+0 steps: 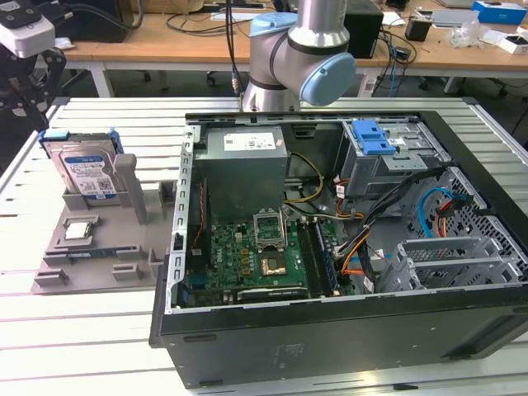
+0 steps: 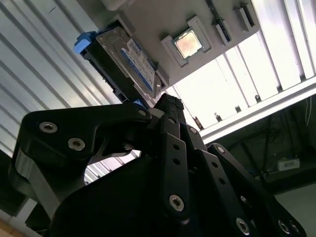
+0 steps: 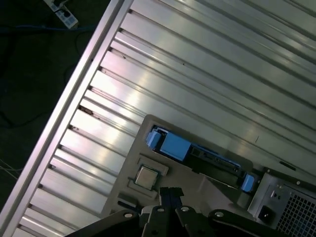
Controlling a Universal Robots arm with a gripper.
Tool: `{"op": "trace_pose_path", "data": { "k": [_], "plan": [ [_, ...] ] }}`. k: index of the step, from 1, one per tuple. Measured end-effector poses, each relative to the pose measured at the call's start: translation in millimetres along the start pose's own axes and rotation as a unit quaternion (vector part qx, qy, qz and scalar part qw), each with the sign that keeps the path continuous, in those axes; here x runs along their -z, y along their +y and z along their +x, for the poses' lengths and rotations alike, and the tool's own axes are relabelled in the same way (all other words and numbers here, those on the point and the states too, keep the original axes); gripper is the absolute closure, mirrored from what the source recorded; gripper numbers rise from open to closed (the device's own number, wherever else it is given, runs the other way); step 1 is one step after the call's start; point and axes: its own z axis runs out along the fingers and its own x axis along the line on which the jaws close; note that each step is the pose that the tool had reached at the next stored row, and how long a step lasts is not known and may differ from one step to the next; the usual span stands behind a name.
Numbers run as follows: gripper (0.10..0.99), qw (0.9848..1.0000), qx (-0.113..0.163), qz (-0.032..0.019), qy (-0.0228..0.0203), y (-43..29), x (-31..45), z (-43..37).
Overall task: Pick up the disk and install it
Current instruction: 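Pick up the disk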
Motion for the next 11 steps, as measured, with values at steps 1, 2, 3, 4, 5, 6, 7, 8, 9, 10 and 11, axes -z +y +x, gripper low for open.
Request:
{"op": "trace_pose_path", "data": {
  "k": [1,2,3,4,5,6,7,8,9,10,11],
  "plan": [
    [0.98,1.0,0.006,-0.0001,0.0001,0.0,0.0,0.0],
    [0.98,0.9999,0.011,-0.0003,0.0002,0.0,0.0,0.0],
    [0.98,0.9999,0.017,-0.0004,0.0002,0.0,0.0,0.0],
    [0.98,0.9997,0.022,-0.0005,0.0003,0.0,0.0,0.0],
    [0.98,0.9996,0.029,-0.0007,0.0004,0.0,0.0,0.0],
    [0.98,0.9994,0.035,-0.0008,0.0005,0.0,0.0,0.0],
    [0.98,0.9992,0.041,-0.001,0.0005,0.0,0.0,0.0],
    [0.98,0.9989,0.047,-0.0011,0.0006,0.0,0.0,0.0],
    [0.98,0.9986,0.054,-0.0013,0.0007,0.0,0.0,0.0],
    [0.98,0.9983,0.059,-0.0014,0.0007,0.0,0.0,0.0],
    [0.98,0.9977,0.067,-0.0016,0.0008,0.0,0.0,0.0]
  ]
}}
